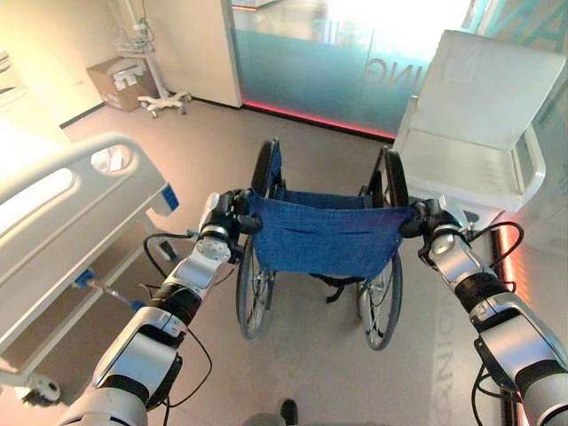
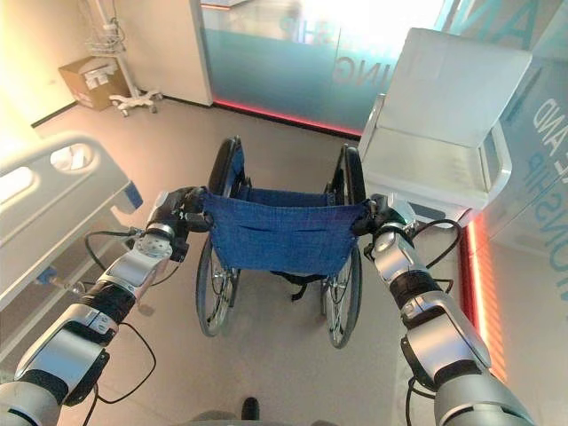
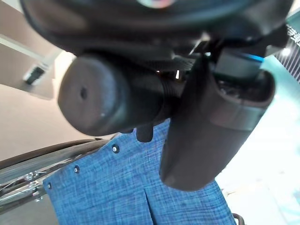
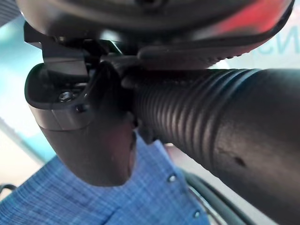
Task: Push the wheelchair next to the bed
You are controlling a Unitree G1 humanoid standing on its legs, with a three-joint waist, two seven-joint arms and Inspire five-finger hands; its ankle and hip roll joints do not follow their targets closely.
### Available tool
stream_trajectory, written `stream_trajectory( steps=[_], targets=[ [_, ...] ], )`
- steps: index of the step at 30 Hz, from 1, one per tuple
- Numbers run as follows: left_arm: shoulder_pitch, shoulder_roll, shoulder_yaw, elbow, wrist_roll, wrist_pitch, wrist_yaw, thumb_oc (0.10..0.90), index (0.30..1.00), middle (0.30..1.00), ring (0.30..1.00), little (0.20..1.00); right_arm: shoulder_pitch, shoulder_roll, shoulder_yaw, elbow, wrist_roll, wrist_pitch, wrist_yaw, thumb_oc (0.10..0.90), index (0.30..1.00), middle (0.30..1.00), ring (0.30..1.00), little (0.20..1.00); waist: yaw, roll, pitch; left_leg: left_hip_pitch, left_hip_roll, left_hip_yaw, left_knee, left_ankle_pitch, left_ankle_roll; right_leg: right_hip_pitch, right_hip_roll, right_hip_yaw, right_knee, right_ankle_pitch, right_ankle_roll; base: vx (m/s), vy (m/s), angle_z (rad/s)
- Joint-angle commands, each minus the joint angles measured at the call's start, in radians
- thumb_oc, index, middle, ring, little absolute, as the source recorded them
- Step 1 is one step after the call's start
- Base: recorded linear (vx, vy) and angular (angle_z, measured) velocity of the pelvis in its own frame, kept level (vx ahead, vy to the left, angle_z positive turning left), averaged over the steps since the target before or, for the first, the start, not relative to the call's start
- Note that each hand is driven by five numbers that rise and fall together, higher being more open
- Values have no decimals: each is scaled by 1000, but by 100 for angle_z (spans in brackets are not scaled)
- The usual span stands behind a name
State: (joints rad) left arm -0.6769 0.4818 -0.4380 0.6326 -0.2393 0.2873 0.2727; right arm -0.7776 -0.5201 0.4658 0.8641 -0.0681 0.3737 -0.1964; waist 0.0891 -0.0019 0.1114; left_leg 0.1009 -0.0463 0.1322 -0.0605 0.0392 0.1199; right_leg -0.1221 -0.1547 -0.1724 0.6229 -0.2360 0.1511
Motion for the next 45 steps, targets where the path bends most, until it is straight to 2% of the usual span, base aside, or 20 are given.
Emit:
stream_trajectory(
  steps=[1,5,7,10,12,14,15,19,21,23,24,26,27,31,34,36,38,39,41,45],
  targets=[
    [109,22,-7,97,30,-6,-68,400,300,300,300,300,40,-104,73,-8,-71,-155,79,400,300,300,300,300,-34,-8,-5,-51,-17,-24,113,-99,-107,-10,-10,-15,-309,322,3,371,-274,22],
    [80,22,-28,120,29,-27,-88,400,300,300,300,300,21,-127,62,-28,-85,-138,73,400,300,300,300,300,-70,-24,10,4,-37,-129,150,-212,-107,-66,-59,73,-658,388,31,487,-392,52],
    [78,18,-33,123,25,-30,-89,400,300,300,300,300,15,-135,61,-35,-90,-134,79,400,300,300,300,300,-74,-23,10,9,-34,-147,160,-228,-109,-56,-57,92,-673,389,33,300,-325,64],
    [85,-3,-35,130,27,-22,-80,400,300,300,300,300,-6,-151,76,-38,-91,-150,98,400,300,300,300,300,-75,-44,-10,4,-33,-178,203,-255,-115,-28,-35,119,-601,366,40,314,-432,60],
    [128,-6,-20,113,10,-4,-64,400,300,300,300,300,4,-152,88,-75,-87,-132,118,400,300,300,300,300,-72,-55,-16,14,-1,-152,261,-262,-135,-30,-23,74,-516,330,28,388,-529,61],
    [153,-6,-8,106,11,-5,-63,400,300,300,300,300,9,-158,93,-92,-86,-127,128,400,300,300,300,300,-73,-58,-21,30,26,-138,285,-240,-150,-21,-13,46,-498,315,13,266,-360,44],
    [176,-8,12,100,18,-7,-64,400,300,300,300,300,11,-165,98,-104,-95,-123,145,400,300,300,300,300,-74,-59,-30,37,62,-130,326,-172,-169,-1,10,20,-497,296,-14,302,-438,28],
    [186,-24,24,118,34,-26,-88,400,300,300,300,300,4,-178,104,-60,-112,-159,157,400,300,300,300,300,-80,-71,-43,21,106,-79,477,-64,-196,54,51,-29,-511,247,-72,251,-390,32],
    [184,-31,13,121,43,-30,-102,400,300,300,300,300,4,-189,105,-38,-104,-168,154,400,300,300,300,300,-68,-79,-34,-44,102,-48,540,-34,-202,107,64,-62,-522,218,-97,267,-379,45],
    [179,-37,4,116,45,-25,-105,400,300,300,300,300,-1,-189,104,-21,-100,-172,151,400,300,300,300,300,-48,-82,-13,-119,73,-44,547,-51,-191,156,73,-67,-532,200,-99,269,-282,49],
    [185,-37,5,107,45,-28,-98,400,300,300,300,300,-12,-185,104,-2,-111,-184,156,400,300,300,300,300,-28,-79,1,-169,35,-38,502,-57,-184,194,91,-52,-547,190,-92,306,-211,36],
    [191,-33,8,81,37,-14,-90,400,300,300,300,300,-28,-173,110,10,-123,-185,162,400,300,300,300,300,-7,-64,19,-211,22,-7,395,-45,-181,241,123,-31,-568,175,-86,383,-165,16],
    [191,-27,4,68,28,-8,-87,400,300,300,300,300,-29,-163,112,9,-137,-179,160,400,300,300,300,300,11,-45,28,-256,17,7,269,7,-191,278,151,-15,-591,167,-83,417,-116,-11],
    [209,3,10,21,-1,0,-64,400,300,300,300,300,-50,-172,115,30,-155,-230,170,400,300,300,300,300,55,-21,38,-322,18,-46,58,127,-205,330,180,48,-608,145,-76,418,-57,-32],
    [216,6,29,21,7,0,-65,400,300,300,300,300,-71,-169,128,57,-131,-261,165,400,300,300,300,300,60,-15,35,-308,-3,-26,111,75,-175,314,183,45,-539,95,-77,346,23,-50],
    [228,8,22,32,3,-2,-63,400,300,300,300,300,-57,-145,123,59,-137,-277,172,400,300,300,300,300,71,-24,20,-308,-21,-25,172,18,-136,310,158,25,-397,90,-51,434,18,-37],
    [228,5,17,62,25,-3,-77,400,300,300,300,300,-24,-129,115,64,-122,-305,164,400,300,300,300,300,76,-29,-7,-261,-14,11,131,8,-105,291,119,-23,-222,137,1,445,16,-22],
    [225,1,7,77,35,6,-74,400,300,300,300,300,-6,-118,112,60,-111,-321,151,400,300,300,300,300,70,-24,-15,-223,-16,-6,104,10,-101,239,107,-22,-113,198,32,343,-4,-32],
    [218,-10,-2,99,49,14,-71,400,300,300,300,300,3,-101,107,53,-107,-322,149,400,300,300,300,300,54,-13,-18,-172,-7,-17,77,5,-103,165,87,-16,-62,243,49,344,-39,12],
    [172,-38,-19,161,49,9,-76,400,300,300,300,300,-1,-57,107,55,-115,-312,135,400,300,300,300,300,15,8,-6,-77,2,-58,37,-12,-115,39,41,-20,-184,286,31,296,-179,59]
  ],
)
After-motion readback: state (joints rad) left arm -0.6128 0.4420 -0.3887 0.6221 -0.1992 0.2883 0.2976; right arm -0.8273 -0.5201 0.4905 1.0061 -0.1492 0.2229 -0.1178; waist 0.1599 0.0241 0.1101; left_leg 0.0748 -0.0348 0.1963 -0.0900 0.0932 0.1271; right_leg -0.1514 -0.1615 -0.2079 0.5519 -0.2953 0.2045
